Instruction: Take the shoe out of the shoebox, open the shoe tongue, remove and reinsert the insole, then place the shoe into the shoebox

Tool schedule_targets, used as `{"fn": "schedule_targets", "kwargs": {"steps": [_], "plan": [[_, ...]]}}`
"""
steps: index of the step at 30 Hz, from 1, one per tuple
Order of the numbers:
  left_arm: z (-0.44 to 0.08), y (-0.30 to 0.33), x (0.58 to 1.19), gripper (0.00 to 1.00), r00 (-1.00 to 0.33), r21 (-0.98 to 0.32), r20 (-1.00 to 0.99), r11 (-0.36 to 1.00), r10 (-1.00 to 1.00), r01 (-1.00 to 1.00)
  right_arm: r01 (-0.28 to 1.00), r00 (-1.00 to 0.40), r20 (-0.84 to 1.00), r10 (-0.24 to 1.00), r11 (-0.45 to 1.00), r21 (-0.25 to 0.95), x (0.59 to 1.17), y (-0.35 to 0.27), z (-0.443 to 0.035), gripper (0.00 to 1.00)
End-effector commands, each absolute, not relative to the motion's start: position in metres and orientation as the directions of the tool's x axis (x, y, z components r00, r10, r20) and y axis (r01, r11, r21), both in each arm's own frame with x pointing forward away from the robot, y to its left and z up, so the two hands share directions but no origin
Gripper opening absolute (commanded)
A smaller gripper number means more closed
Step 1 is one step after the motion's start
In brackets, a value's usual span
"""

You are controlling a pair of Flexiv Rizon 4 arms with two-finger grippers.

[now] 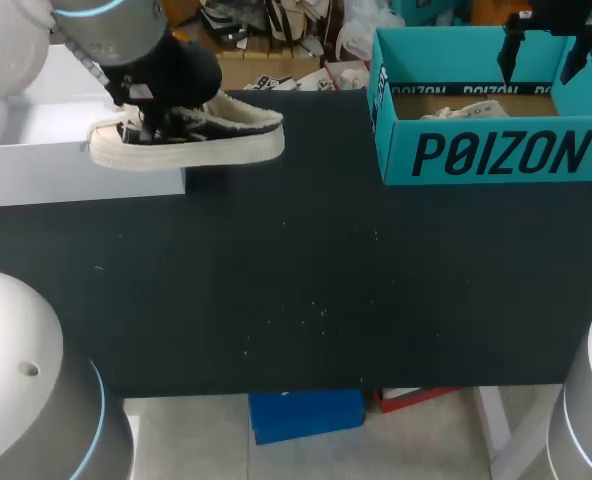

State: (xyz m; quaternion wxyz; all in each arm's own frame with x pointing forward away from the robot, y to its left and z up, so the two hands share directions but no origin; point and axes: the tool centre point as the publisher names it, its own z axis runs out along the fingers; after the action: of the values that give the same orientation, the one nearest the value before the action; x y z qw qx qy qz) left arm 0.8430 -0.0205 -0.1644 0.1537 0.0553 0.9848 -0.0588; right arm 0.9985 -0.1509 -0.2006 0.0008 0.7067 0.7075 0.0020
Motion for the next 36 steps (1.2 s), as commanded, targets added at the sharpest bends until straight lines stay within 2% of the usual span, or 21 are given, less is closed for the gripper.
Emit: {"fn": "schedule_targets", "kwargs": {"steps": [1,14,25,36], "plan": [[-0.189,-0.028,0.837,0.00,-0.862,-0.106,-0.504,0.986,0.062,0.132,1.000,-0.001,0.001,1.000,0.001,0.002,0.999,-0.151,-0.200,1.00],[-0.247,-0.066,0.841,0.00,-0.825,-0.140,-0.560,0.973,0.076,0.184,1.000,-0.001,0.001,1.000,0.001,0.002,0.999,-0.151,-0.200,1.00],[-0.302,-0.091,0.846,0.00,-0.866,-0.207,-0.500,0.969,0.013,0.135,1.000,-0.001,0.001,1.000,0.001,0.002,0.999,-0.151,-0.200,1.00],[-0.345,-0.108,0.846,0.00,-0.874,-0.159,-0.482,0.976,0.053,0.147,1.000,-0.001,0.001,1.000,0.001,0.002,0.999,-0.151,-0.200,1.00]]}}
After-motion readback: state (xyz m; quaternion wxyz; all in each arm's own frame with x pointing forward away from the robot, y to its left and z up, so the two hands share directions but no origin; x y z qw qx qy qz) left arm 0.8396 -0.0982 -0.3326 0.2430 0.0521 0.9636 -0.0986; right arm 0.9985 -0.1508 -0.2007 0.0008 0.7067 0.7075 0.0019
